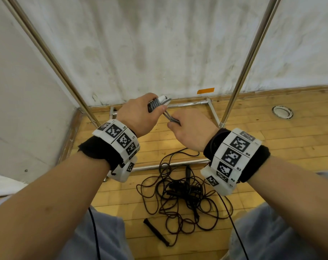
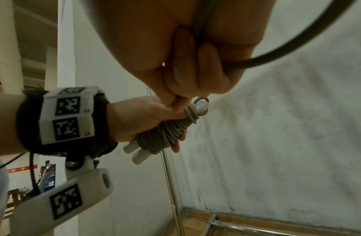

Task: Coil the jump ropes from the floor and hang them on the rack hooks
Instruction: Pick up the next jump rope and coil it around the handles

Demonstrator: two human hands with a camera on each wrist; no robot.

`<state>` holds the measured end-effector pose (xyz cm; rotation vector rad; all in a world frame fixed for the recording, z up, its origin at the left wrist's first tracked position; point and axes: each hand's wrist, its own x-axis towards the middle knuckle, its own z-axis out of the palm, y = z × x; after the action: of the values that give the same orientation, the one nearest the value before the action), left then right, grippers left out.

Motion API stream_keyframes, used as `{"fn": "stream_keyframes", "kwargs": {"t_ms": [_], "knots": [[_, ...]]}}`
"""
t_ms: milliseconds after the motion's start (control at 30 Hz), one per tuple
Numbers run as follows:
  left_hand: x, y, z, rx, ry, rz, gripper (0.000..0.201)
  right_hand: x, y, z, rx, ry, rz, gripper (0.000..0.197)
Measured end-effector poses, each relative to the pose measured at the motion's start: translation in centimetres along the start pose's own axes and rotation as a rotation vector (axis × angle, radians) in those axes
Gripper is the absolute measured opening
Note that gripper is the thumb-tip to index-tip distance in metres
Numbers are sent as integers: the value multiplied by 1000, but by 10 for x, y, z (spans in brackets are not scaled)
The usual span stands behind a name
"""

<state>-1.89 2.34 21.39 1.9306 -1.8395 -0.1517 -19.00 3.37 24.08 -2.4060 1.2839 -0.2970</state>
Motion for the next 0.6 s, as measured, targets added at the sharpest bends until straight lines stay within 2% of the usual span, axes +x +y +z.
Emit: {"fn": "stream_keyframes", "kwargs": {"t_ms": [133, 333, 500, 600], "knots": [[0, 1, 2, 74, -40, -1, 39, -2, 3, -2, -59, 34, -3, 22], [-6, 6, 4, 124, -201, 47, 40, 1, 9, -13, -183, 53, -14, 17], [-14, 13, 9, 185, -274, 73, 23, 2, 10, -14, -295, -21, -88, 19], [-19, 17, 7, 157, -263, 110, 18, 0, 11, -14, -320, -15, -129, 17]]}}
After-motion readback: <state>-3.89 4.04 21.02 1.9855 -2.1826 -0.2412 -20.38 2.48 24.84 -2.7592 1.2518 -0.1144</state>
